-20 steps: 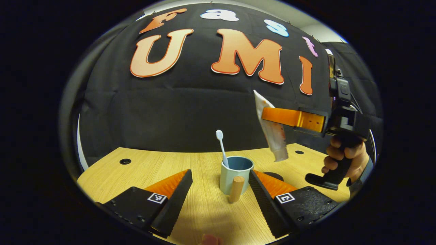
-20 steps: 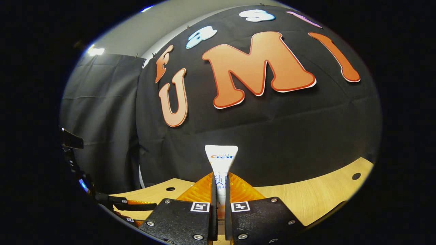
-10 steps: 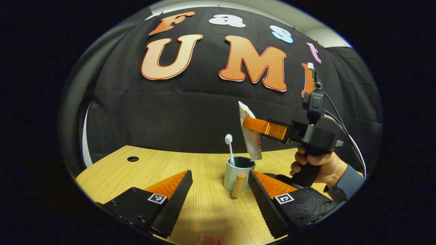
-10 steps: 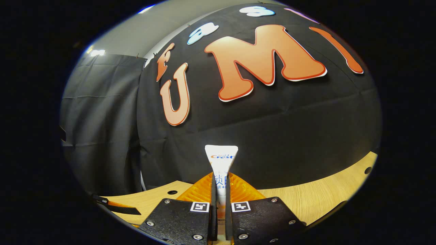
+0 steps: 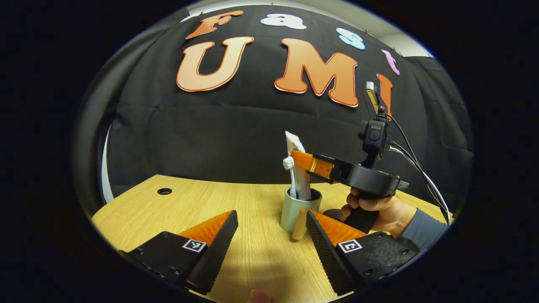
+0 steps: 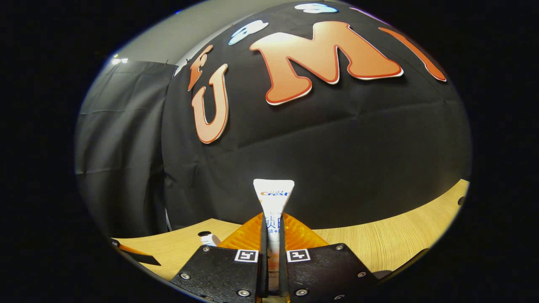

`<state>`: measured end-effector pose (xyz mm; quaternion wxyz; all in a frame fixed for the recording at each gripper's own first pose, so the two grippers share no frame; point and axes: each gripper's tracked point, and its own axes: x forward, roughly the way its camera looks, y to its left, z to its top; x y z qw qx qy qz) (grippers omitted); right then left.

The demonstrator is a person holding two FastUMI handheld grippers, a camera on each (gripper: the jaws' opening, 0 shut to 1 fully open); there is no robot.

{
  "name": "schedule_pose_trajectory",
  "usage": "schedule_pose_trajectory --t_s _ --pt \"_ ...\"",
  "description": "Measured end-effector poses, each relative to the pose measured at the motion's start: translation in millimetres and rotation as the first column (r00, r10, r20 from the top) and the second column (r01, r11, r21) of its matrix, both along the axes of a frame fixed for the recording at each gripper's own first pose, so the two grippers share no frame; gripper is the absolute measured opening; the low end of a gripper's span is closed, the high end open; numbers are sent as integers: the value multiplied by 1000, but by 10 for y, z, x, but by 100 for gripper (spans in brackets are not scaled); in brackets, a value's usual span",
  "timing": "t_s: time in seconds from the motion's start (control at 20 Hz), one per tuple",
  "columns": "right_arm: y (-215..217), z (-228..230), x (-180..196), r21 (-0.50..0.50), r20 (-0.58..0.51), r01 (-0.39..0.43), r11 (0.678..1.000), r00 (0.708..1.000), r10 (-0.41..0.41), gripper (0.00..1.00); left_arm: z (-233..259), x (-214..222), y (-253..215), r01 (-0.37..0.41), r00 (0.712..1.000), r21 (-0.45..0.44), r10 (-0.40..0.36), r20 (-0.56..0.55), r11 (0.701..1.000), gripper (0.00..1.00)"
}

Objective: Put the toothbrush and toothpaste on the desktop into the cup, then pick up the cup and place it on the coaster on the desktop.

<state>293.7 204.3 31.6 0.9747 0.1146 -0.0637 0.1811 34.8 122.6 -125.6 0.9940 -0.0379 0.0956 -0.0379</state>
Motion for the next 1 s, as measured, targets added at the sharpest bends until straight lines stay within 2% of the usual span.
schedule_pose_trajectory --t_s 0.25,0.45,0.7,1.0 --pt "-13 -142 -70 -59 -39 -12 998 999 10 15 17 11 -4 -10 1000 0 10 0 1000 98" --pt "-158 -197 -242 -105 -82 -13 994 997 4 21 179 -7 -56 -7 1000 44 7 14 999 98" --pt "-303 -392 -514 -177 -187 -73 982 981 39 25 411 62 -297 49 999 106 -52 17 993 97" --pt "-492 -12 -932 -279 -103 -56 959 994 28 30 384 161 -493 113 991 121 -102 -91 986 97"
